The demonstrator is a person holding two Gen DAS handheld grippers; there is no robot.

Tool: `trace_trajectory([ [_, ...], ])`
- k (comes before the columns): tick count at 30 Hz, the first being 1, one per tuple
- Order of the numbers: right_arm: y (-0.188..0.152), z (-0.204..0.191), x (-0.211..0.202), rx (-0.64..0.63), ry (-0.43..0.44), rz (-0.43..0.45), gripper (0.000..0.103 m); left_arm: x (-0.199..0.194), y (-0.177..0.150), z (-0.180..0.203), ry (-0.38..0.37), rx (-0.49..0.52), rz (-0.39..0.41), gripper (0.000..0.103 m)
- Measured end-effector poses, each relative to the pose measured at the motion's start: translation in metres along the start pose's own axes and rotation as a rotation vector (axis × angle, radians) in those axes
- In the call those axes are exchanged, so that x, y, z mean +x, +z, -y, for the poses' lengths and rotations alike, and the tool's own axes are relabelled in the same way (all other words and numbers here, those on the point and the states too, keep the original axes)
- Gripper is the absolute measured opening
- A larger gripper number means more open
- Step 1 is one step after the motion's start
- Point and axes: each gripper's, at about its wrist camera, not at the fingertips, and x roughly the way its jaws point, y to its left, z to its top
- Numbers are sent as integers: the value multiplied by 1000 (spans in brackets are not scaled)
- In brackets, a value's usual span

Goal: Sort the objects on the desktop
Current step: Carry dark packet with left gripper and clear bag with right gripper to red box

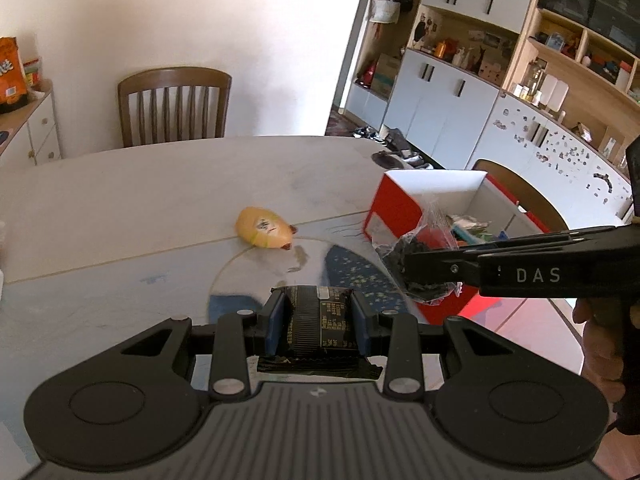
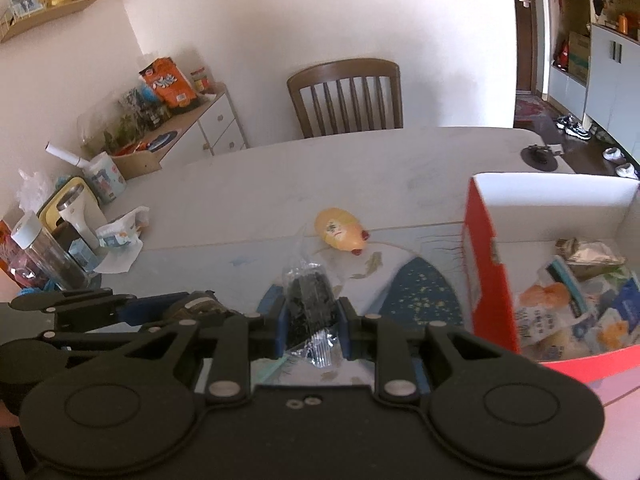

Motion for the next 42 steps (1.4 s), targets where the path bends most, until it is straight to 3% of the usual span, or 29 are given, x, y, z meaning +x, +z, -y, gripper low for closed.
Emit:
trace_trajectory([
  [30, -11, 143, -62, 128, -87, 71, 24, 69, 32, 139, -89, 126, -18, 34],
  [42, -7, 194, -67, 160, -107, 71, 24, 101, 49, 172, -98, 163, -32, 34],
])
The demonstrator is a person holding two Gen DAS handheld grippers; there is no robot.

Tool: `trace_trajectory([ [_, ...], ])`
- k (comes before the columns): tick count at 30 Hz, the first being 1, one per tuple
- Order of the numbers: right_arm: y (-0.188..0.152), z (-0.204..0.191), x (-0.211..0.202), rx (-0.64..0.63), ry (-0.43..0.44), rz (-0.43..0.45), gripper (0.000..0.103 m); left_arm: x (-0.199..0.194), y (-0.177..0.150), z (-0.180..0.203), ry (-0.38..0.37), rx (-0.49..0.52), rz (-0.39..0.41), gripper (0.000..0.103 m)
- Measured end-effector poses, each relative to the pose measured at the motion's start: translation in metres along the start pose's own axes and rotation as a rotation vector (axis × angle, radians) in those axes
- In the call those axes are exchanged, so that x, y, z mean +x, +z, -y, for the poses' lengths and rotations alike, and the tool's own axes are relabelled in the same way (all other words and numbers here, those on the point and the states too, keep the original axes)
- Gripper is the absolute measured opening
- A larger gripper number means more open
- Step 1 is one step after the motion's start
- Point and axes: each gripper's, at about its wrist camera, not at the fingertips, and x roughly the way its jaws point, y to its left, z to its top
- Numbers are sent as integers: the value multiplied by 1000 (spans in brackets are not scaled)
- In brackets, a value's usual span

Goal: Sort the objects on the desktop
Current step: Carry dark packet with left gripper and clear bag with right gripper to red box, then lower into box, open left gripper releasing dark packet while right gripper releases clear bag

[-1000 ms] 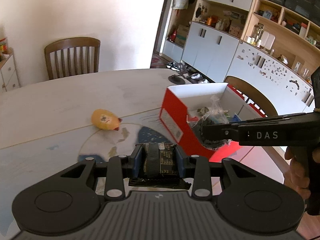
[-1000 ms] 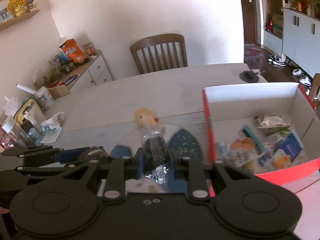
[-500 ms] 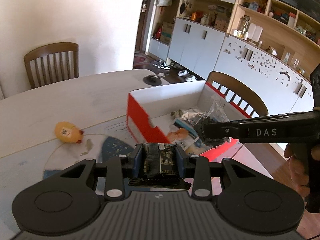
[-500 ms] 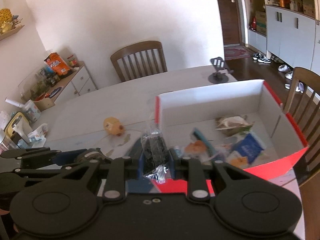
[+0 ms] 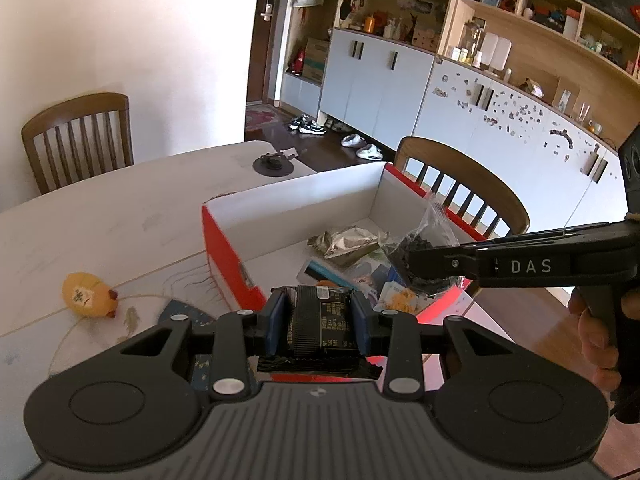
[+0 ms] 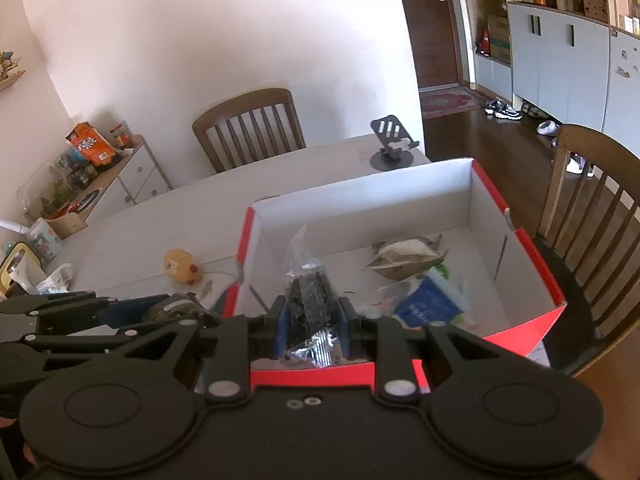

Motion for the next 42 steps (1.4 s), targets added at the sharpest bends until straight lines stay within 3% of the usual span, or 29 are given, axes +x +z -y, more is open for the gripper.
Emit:
trace_trajectory([
  [14, 19, 37, 21, -5, -13, -20, 24, 53, 36, 5, 27, 36, -19, 34],
  [27, 29, 47, 51, -33, -8, -92, 24, 113, 62, -11, 67, 39, -90, 34],
  [42, 34, 50, 74, -64, 13, -134, 24, 165, 60, -6, 91, 146, -189, 34],
])
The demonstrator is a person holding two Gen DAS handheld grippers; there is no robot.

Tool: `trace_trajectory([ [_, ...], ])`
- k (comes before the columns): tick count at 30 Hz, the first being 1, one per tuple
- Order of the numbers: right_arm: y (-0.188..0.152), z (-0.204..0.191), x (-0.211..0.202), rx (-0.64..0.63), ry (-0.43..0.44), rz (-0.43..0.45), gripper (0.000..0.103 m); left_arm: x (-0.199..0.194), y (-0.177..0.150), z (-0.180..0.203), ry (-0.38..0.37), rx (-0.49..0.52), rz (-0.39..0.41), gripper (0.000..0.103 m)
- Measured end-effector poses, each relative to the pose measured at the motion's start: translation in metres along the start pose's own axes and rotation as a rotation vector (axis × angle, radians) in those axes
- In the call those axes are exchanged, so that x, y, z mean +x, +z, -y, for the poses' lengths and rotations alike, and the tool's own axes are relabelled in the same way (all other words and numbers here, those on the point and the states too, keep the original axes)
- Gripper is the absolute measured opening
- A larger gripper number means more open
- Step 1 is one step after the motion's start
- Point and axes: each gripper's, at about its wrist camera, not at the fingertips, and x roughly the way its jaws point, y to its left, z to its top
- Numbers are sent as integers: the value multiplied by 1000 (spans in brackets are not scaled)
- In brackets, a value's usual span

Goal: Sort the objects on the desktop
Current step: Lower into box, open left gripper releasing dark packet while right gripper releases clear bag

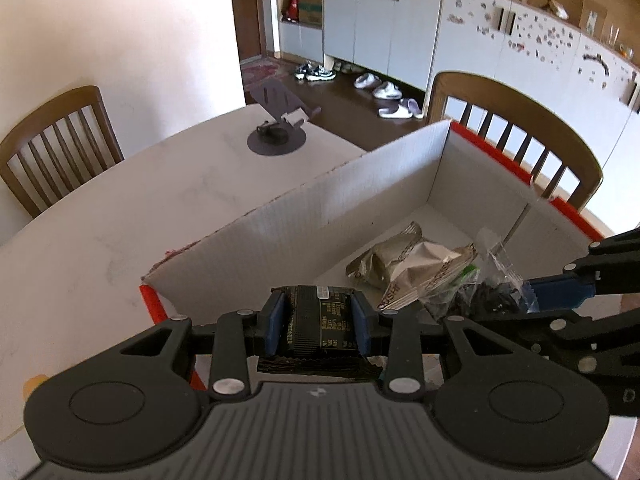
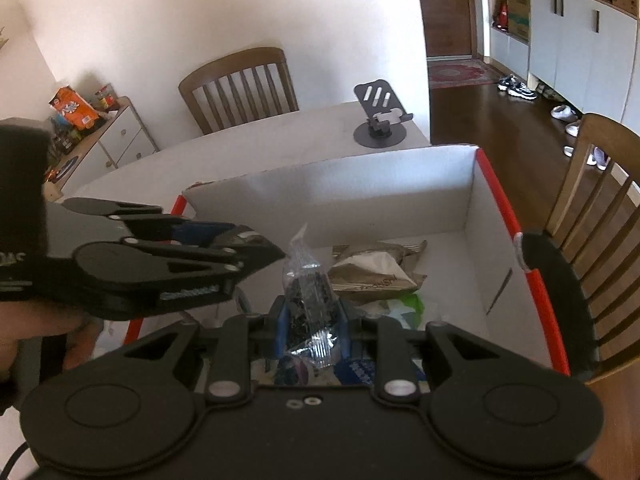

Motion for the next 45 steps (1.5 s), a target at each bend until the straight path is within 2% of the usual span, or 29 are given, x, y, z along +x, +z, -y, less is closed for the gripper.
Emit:
trace_trajectory([
  [11, -3, 1, 23, -14, -16, -53, 24, 19, -2, -2, -26, -8, -80, 34],
  [22, -5, 6, 32, -14, -36, -67, 28, 15, -3, -1, -28, -21, -70, 36],
  [29, -3, 9, 30, -15, -58, -55, 32, 5, -3, 0, -26, -26, -48, 46],
  [39, 4, 15, 13, -33, -86, -15, 35, -18, -8, -2, -29, -74, -20, 47],
  [43, 7, 16, 6, -46, -85, -3, 38, -32, -11, 0, -28, -83, 3, 59],
  [45, 6, 15, 2, -58, -76, -5, 39, -39, -14, 2, -36, -90, 11, 59],
])
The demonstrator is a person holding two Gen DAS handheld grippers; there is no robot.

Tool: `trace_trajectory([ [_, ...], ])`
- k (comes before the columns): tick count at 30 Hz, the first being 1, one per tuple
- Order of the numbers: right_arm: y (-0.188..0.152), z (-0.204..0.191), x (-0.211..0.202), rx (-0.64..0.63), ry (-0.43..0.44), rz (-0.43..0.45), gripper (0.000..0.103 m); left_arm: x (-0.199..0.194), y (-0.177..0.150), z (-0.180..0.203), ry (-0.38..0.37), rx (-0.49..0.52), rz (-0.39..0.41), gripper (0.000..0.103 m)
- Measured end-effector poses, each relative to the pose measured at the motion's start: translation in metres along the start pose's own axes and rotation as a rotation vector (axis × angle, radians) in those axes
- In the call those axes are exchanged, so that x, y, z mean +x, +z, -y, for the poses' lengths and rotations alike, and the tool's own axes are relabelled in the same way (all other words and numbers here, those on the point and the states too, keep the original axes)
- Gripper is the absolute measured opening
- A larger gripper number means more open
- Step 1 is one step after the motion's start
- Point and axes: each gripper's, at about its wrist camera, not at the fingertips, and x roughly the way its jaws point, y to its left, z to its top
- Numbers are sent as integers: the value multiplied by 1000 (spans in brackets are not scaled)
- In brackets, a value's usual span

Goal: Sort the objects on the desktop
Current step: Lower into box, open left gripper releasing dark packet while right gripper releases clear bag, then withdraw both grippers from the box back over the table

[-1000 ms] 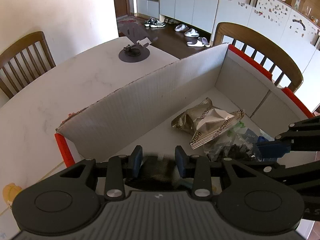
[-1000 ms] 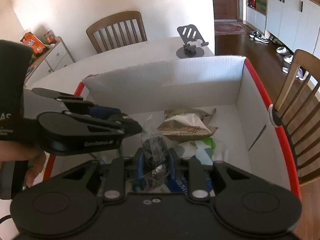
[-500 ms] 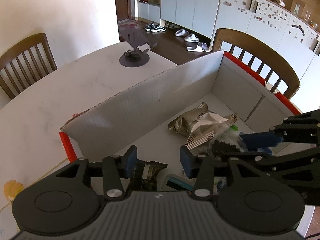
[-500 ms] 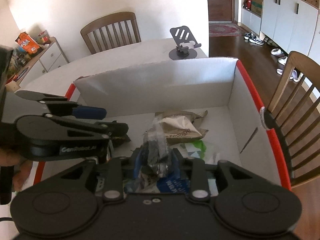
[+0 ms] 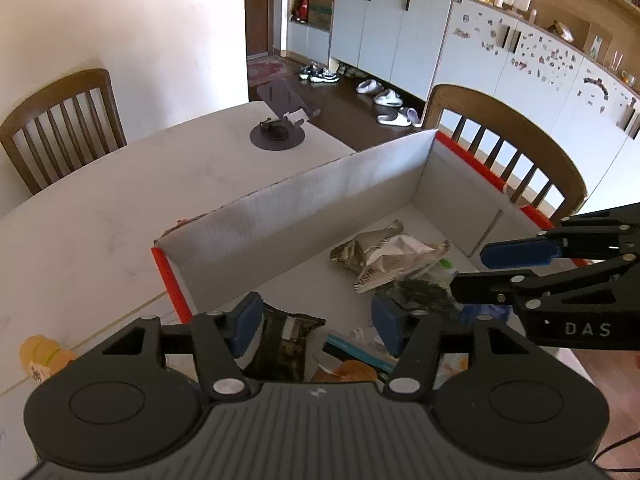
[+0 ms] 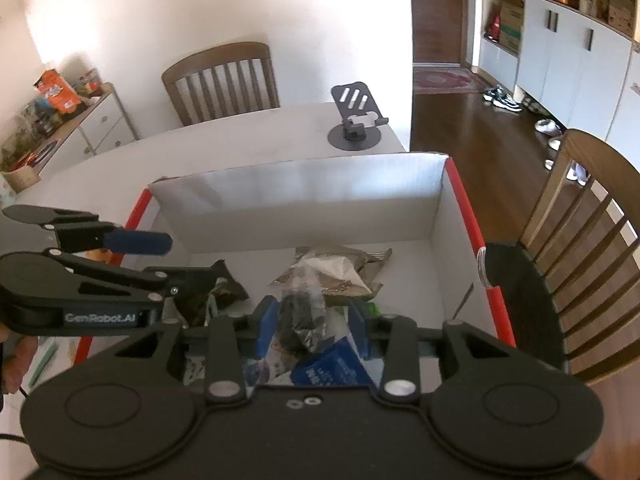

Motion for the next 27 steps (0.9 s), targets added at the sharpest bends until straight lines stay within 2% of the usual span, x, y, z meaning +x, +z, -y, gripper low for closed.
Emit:
trace_trajectory([
  [5, -2, 0, -9, -11, 29, -1, 39, -18, -7, 7, -26, -15, 19, 59],
  [10, -6, 0, -18, -12, 49, 14, 51, -34, -18, 14, -34, -30, 44, 60],
  [15, -8, -1, -24, -9, 59, 26, 52, -51, -30, 16, -39, -66, 70, 65],
  [18, -11, -3, -26, -14, 66, 26, 57, -62, -35, 15, -37, -71, 88, 66],
  [20, -13, -4, -28, -12, 65, 29, 58, -69, -40, 15, -28, -70, 103, 77],
  [27, -20, -11, -36, -20, 68, 50, 64, -92, -55, 10, -44, -99, 137, 83],
])
